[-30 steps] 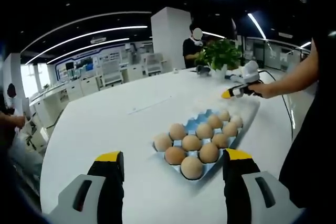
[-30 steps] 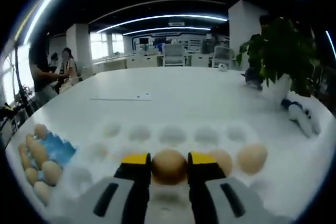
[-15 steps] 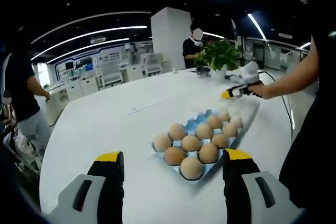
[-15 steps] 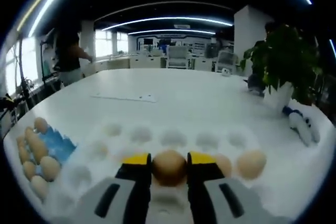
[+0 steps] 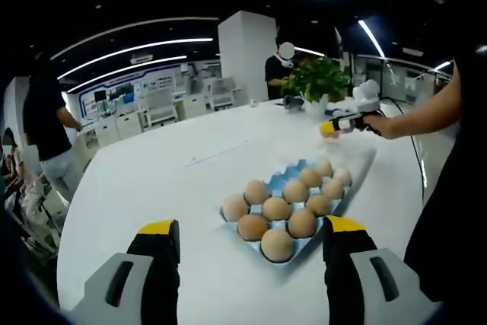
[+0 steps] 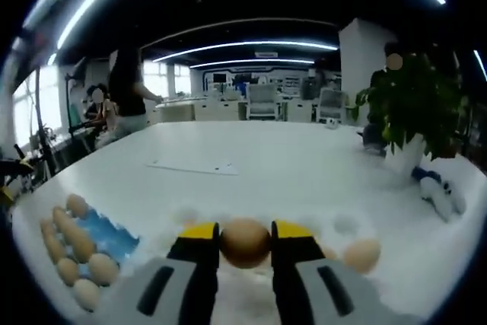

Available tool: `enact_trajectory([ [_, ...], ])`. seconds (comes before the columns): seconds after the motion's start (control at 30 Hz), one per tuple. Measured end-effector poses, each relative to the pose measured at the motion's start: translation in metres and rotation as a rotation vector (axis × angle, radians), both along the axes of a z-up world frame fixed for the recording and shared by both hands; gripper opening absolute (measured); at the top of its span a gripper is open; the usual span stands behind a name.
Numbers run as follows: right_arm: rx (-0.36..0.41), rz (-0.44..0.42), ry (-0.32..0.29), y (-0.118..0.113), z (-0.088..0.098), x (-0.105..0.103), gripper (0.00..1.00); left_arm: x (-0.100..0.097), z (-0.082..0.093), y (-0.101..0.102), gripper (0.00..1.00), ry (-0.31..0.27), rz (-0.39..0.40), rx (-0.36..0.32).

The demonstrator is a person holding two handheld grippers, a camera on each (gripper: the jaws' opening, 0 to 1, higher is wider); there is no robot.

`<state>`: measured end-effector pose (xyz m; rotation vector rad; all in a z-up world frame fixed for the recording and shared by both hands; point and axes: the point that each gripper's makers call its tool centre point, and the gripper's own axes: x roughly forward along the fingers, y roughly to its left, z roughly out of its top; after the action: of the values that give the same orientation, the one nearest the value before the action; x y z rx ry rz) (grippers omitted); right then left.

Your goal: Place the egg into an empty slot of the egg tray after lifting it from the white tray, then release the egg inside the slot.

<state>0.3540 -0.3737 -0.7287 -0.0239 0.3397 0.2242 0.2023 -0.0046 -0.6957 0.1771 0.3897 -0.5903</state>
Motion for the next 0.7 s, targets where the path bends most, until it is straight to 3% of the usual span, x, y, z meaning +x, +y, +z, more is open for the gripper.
enact_trajectory([
  [0.27,0.047,0.052,-0.009,0.023,0.01,-0.003,0.25,0.0,0.001,-0.001,0.78,-0.005,-0.002,-0.003],
  [0.7,0.058,0.113,-0.009,0.05,0.013,-0.005,0.26,0.0,0.0,0.002,0.78,-0.003,0.003,-0.005],
])
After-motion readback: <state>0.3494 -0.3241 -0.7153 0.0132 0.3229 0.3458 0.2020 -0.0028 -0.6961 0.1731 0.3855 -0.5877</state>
